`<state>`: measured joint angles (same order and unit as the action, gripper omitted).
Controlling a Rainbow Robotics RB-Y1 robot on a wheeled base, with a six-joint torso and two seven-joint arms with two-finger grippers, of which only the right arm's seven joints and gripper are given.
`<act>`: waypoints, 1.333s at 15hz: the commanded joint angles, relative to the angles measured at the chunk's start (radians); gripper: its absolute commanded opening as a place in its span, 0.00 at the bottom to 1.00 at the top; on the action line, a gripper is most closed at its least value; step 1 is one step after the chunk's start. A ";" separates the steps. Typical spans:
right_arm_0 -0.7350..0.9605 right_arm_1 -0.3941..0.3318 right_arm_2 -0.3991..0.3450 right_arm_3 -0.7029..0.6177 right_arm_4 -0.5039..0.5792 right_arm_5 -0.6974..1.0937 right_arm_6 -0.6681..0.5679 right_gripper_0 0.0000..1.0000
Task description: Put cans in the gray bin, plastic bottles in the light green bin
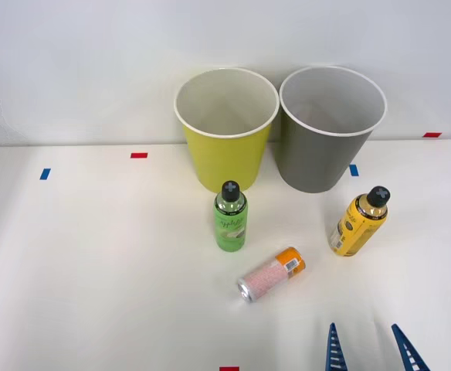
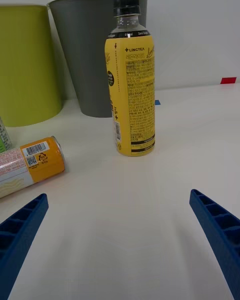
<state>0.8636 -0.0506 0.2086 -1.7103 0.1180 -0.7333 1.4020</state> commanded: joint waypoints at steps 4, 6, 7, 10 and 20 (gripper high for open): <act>0.000 0.000 0.000 0.000 0.000 0.000 0.000 0.98; 0.000 0.000 0.000 0.000 0.000 0.000 0.000 0.98; 0.000 0.000 0.000 0.000 0.000 0.000 0.000 0.99; 0.000 0.000 0.000 0.000 0.000 0.000 0.000 0.99; 0.000 0.000 0.000 0.000 0.000 0.000 0.000 0.99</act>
<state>0.8636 -0.0506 0.2086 -1.7104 0.1180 -0.7333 1.4020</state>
